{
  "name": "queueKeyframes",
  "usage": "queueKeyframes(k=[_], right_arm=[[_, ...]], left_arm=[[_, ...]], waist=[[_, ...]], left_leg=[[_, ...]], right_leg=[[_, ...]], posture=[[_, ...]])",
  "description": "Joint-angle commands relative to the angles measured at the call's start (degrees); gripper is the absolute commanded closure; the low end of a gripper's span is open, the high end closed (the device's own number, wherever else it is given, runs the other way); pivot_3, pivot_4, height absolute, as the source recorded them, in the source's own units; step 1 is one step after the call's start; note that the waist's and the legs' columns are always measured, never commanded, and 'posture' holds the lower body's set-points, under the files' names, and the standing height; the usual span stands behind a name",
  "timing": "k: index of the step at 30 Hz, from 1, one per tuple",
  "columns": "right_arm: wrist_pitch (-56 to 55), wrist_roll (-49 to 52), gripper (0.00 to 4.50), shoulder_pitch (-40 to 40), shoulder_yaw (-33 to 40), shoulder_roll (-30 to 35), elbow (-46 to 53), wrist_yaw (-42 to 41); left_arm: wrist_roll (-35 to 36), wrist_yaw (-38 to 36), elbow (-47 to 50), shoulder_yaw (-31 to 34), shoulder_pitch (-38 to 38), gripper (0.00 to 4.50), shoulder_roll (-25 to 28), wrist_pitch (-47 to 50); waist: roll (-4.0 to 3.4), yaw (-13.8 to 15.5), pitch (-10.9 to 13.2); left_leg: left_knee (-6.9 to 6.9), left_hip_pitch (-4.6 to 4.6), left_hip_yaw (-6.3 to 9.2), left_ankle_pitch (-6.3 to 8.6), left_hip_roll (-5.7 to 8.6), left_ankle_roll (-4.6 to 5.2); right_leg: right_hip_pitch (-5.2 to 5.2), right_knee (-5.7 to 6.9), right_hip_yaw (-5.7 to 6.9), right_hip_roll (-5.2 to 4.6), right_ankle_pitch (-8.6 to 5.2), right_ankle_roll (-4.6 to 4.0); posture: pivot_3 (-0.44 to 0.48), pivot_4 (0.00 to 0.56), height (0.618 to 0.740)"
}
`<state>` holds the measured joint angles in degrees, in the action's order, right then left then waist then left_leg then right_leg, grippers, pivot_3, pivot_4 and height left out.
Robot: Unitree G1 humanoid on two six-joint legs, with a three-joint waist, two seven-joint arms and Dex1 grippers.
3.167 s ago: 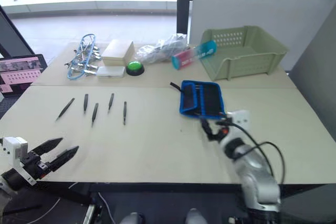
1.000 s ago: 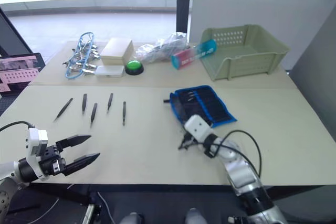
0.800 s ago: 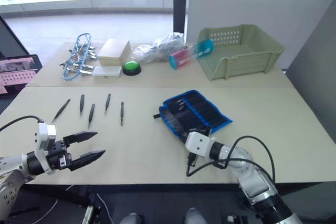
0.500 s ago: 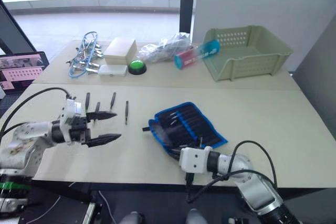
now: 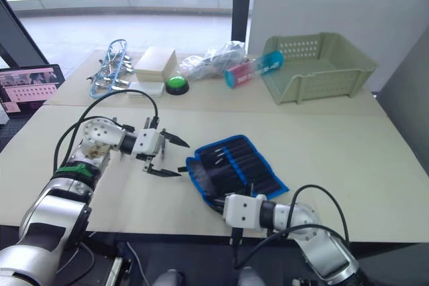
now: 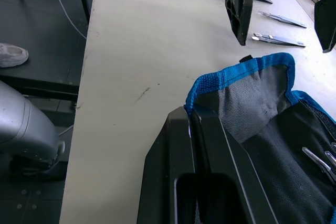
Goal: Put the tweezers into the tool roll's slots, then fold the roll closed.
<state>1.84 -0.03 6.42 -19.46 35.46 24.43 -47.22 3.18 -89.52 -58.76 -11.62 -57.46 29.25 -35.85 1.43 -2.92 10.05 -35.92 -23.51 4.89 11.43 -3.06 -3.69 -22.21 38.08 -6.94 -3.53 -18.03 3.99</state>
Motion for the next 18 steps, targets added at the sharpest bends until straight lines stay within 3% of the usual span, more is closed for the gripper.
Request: queueKeyframes(k=[1,14,18], right_arm=[[0.59,-0.47,4.49,-0.76,1.26,0.29,3.31,0.71],[2.27,-0.56,4.50,-2.24,1.79,0.26,5.36,0.61],[5.21,0.05,4.50,-2.78,2.16,0.36,6.45,0.44]], left_arm=[[-3.31,0.85,-4.66,-1.18,-3.36,0.27,-1.66,-5.90],[-10.40,5.34,-10.17,-2.56,-5.06,4.47,-2.59,-17.70],[-10.18,4.47,-10.16,-2.35,-4.11,4.47,-1.90,-20.37]], waist=[[0.01,0.09,0.00],[0.01,0.29,0.00],[0.01,0.25,0.00]], left_leg=[[-0.01,-0.01,0.00,0.00,0.00,0.00],[-0.03,-0.01,0.01,0.00,0.01,0.00],[-0.03,0.00,0.01,-0.01,0.01,0.00]], right_leg=[[0.00,-0.01,-0.01,0.00,0.00,0.00],[0.00,0.02,0.00,0.00,0.01,0.02],[0.00,0.04,-0.01,0.00,0.01,0.02]], posture=[[0.000,0.150,0.740],[0.000,0.150,0.740],[0.000,0.150,0.740]])
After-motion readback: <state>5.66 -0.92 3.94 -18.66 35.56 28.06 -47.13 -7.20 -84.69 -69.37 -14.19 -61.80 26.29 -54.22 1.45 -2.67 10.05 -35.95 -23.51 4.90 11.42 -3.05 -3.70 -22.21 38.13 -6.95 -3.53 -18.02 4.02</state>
